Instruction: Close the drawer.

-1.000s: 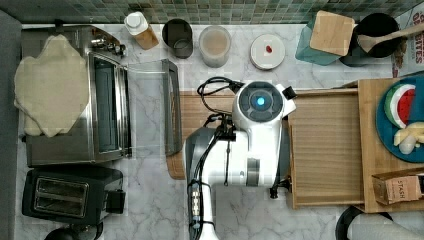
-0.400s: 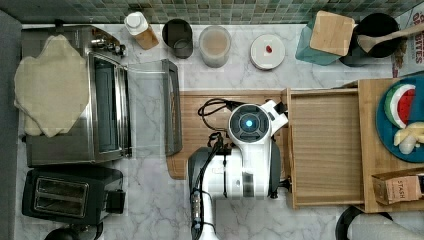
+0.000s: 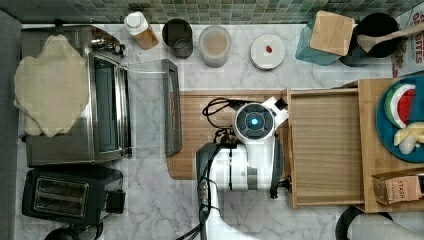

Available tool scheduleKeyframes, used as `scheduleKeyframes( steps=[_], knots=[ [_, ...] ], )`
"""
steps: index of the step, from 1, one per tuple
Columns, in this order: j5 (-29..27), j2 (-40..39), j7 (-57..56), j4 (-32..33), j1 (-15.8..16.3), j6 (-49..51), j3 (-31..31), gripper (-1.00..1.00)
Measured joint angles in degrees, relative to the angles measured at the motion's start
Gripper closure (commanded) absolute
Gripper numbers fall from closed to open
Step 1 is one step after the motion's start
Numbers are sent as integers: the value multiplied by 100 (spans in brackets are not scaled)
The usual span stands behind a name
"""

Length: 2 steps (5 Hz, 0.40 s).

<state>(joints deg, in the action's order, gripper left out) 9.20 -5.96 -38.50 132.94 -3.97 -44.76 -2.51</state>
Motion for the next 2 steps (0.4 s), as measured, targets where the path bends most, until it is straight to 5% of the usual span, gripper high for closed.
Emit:
scheduleKeyframes(
  steps=[2],
  knots=[
    [-32, -93, 0, 101, -75, 42, -83, 100]
  ],
)
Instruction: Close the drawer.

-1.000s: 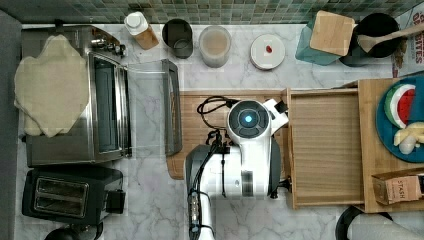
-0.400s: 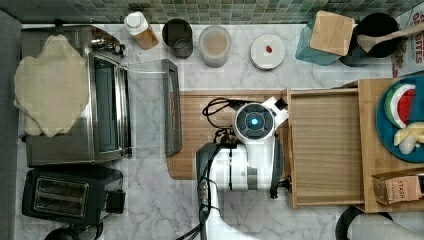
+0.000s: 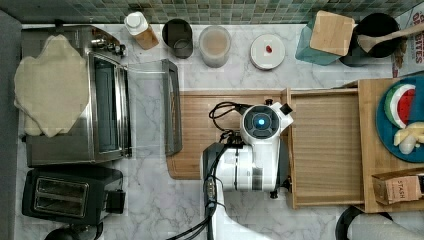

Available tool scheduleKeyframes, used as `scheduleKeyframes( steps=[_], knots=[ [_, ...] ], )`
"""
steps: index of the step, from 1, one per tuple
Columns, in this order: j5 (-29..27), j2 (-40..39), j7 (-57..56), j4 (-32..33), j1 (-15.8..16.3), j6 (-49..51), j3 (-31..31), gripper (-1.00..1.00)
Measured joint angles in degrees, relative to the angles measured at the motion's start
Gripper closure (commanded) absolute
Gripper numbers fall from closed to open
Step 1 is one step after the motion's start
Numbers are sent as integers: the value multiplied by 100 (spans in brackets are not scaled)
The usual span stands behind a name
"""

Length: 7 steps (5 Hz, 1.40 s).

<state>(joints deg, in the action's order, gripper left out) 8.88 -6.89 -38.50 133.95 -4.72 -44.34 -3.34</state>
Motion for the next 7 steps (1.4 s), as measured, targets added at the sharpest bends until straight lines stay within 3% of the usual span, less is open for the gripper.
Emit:
scheduleKeyframes(
  steps=[1, 3, 5, 7],
  knots=[
    [35, 23, -151, 168, -147, -725, -18, 100],
    [17, -51, -1374, 145, -422, -988, -143, 100],
    [24, -502, -1416, -649, -336, -81, -388, 100],
    [9, -1175, -2507, -1555, -589, 347, -663, 100]
  ],
)
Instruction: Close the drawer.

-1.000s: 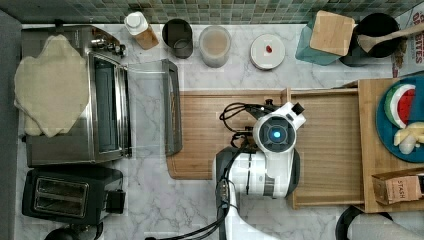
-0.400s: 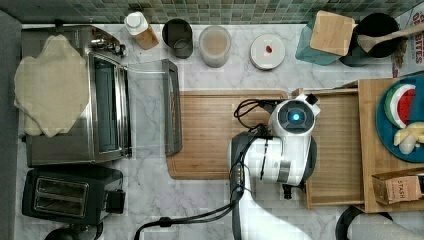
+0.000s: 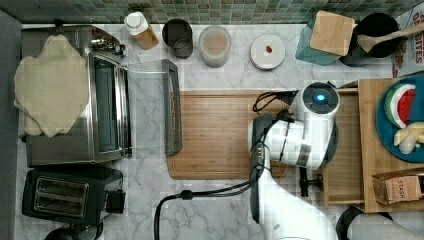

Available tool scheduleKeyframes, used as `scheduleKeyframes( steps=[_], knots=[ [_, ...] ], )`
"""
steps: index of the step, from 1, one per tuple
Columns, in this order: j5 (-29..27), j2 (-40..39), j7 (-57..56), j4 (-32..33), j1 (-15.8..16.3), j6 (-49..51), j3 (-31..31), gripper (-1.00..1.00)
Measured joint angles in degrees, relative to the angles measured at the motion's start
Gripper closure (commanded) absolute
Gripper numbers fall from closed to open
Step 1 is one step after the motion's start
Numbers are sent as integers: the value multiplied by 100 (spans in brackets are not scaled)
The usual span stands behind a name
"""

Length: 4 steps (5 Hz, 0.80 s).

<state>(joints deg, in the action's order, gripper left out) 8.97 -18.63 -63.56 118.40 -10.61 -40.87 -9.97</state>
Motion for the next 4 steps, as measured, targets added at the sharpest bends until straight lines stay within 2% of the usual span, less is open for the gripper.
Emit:
scheduleKeyframes(
  steps=[2, 4],
  knots=[
    [0, -459, -464, -588, -699, -400, -301, 100],
    [-19, -492, -386, -599, -690, -490, -301, 100]
  ],
)
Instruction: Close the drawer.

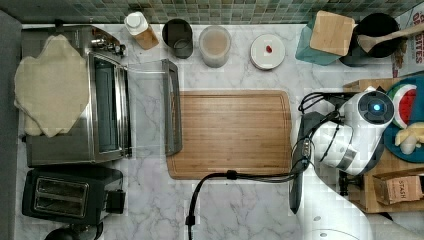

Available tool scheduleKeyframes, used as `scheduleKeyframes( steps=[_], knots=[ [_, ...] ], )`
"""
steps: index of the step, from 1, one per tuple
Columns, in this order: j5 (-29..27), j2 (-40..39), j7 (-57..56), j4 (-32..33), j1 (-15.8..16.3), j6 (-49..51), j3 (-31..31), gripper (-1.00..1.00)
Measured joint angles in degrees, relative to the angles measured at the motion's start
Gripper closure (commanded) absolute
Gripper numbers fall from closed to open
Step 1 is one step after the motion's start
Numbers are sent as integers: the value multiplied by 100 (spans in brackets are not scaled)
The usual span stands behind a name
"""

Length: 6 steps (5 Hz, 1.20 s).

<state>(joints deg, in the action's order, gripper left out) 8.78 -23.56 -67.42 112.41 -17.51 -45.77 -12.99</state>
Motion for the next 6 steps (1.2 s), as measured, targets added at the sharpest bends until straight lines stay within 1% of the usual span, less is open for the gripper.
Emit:
scheduleKeyframes(
  steps=[2, 6],
  knots=[
    [0, 0, 0, 22, 123, -25, -116, 100],
    [-6, -8, 0, 28, 157, -34, -145, 100]
  ],
)
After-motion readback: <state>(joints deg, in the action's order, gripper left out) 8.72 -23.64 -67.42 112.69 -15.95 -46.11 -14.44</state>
